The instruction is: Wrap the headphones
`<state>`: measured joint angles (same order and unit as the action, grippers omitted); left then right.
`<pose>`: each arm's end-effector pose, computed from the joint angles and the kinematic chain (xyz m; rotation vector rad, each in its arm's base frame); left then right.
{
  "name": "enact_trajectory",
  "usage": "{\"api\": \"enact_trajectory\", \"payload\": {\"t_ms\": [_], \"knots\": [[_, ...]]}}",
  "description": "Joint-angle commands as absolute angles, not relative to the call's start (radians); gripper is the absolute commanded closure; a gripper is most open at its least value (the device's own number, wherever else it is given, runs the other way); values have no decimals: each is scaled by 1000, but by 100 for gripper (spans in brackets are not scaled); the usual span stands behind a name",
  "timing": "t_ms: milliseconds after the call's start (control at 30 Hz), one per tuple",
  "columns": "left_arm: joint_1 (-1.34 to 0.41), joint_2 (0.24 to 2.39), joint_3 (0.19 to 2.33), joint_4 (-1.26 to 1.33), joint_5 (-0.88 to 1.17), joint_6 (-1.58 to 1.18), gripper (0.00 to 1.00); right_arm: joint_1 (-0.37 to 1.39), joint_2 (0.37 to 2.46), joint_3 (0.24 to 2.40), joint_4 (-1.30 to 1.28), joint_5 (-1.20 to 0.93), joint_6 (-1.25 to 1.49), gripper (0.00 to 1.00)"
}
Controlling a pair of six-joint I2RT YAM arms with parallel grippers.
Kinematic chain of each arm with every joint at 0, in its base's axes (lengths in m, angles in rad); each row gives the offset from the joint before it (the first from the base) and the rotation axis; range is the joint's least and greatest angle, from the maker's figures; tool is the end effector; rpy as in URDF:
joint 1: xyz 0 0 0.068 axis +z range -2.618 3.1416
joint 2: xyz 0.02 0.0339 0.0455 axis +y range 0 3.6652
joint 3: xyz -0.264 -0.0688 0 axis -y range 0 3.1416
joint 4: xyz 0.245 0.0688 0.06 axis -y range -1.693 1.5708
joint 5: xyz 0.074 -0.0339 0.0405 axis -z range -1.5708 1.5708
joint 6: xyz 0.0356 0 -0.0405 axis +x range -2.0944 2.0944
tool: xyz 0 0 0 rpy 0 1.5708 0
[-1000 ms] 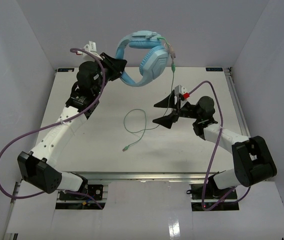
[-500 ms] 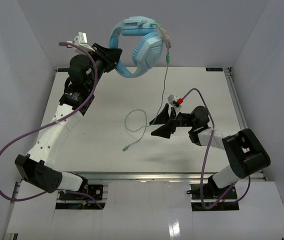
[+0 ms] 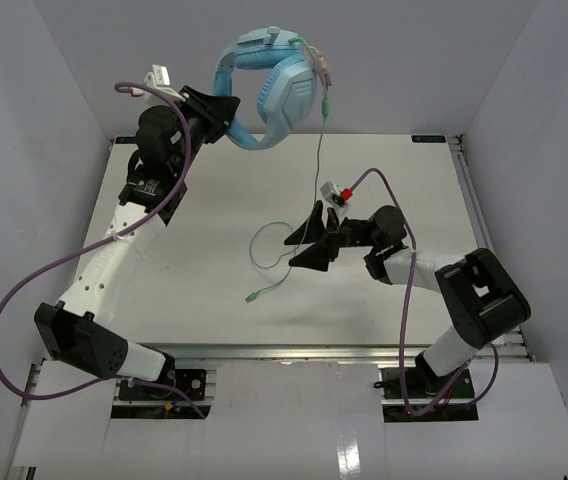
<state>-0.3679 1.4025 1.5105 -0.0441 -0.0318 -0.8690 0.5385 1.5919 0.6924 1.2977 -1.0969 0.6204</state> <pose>0.3011 -0.1148 0.4668 -0.4191 1.5294 -0.9594 0.2483 0.1852 0.2579 -1.0312 1.2176 1.5685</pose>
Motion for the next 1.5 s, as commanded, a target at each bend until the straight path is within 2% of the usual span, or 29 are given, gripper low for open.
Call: {"api": "enact_trajectory", "payload": {"t_ms": [0, 133, 233, 333, 467, 533, 700, 767, 900, 1100, 1233, 1467], "knots": [[-364, 1365, 1553, 25, -13, -916, 100, 540, 1642, 779, 1678, -1066, 684, 29], [-354, 1369, 1568, 21, -29, -903, 100, 555, 1672, 762, 1798, -1070, 771, 36], [-342, 1379, 1567, 35, -41, -907, 100, 574, 1640, 706, 1766, -1100, 715, 50], [-329, 1396, 1565, 57, -51, -927, 100, 588, 1557, 656, 1621, -1092, 579, 61], [-316, 1418, 1573, 76, -77, -943, 100, 591, 1385, 638, 1180, -1017, 320, 71], [-313, 1423, 1563, 87, -84, -951, 100, 595, 1321, 648, 997, -1005, 197, 73], [-311, 1415, 1513, 114, -85, -974, 100, 595, 1246, 682, 917, -1035, 197, 78], [-310, 1411, 1507, 108, -102, -958, 100, 595, 1225, 751, 668, -1021, 61, 80], [-308, 1429, 1531, 63, -129, -881, 100, 599, 1205, 938, 212, -861, -289, 80], [-308, 1472, 1534, 9, -180, -713, 100, 610, 1230, 1175, -366, -479, -611, 81], [-309, 1505, 1525, -50, -168, -579, 100, 625, 1199, 1211, -491, -158, -789, 82], [-315, 1524, 1468, -108, -159, -379, 100, 628, 1125, 1151, -459, 349, -1034, 85]]}}
